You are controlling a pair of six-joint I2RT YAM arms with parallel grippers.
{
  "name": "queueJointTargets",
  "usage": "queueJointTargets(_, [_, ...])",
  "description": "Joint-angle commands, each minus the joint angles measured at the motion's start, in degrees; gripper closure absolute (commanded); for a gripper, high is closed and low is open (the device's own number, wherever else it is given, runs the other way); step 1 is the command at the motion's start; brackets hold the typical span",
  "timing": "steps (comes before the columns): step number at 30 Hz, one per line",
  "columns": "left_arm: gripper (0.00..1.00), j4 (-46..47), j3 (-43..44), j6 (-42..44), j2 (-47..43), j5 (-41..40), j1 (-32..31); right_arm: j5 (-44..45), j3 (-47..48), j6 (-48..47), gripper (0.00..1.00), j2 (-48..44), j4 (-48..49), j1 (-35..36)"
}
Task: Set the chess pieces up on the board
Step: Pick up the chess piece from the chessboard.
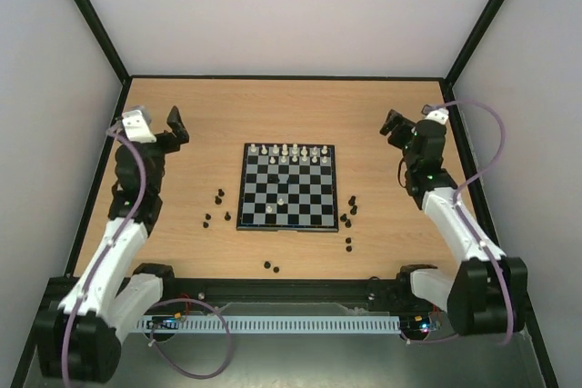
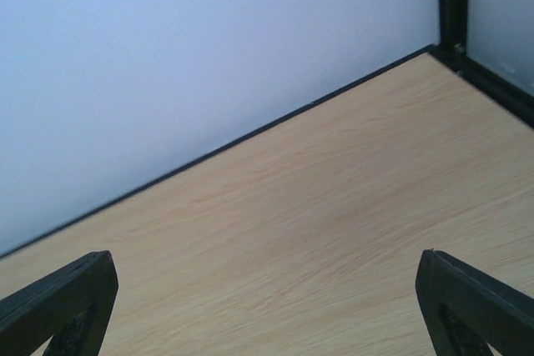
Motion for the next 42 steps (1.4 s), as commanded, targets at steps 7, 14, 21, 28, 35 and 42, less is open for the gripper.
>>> queueJointTargets(7, [0.0, -34.42, 15.38, -17.22, -16.95, 9.34, -0.97, -27.96, 12.27, 11.15, 0.01, -14.67, -34.02, -0.06])
queueJointTargets(14, [0.0, -40.95, 17.55, -18.67, -17.82, 21.81, -0.93, -42.3, 9.71, 15.24, 0.01, -18.06, -37.45, 0.65])
queueJointTargets(21, [0.01, -32.8, 9.42, -25.25, -14.98, 35.64, -0.91, -33.51, 12.43, 10.3, 0.01, -18.75, -40.86, 8.39])
queueJointTargets(28, [0.01, -29.93, 7.89, -24.21, -10.28, 37.02, -1.22, -9.81, 21.89, 3.52, 0.01, -5.16, -48.32, 23.8])
queueJointTargets(35, [0.01, -38.24, 13.14, -16.24, -4.3, 20.86, -5.02, 17.39, 32.57, 3.16, 0.01, 12.21, -54.45, 33.34])
queueJointTargets(42, [0.01, -39.58, 14.25, -14.11, 2.56, 14.64, -13.01, 3.59, 32.05, 2.27, 0.02, 12.89, -52.04, 33.86])
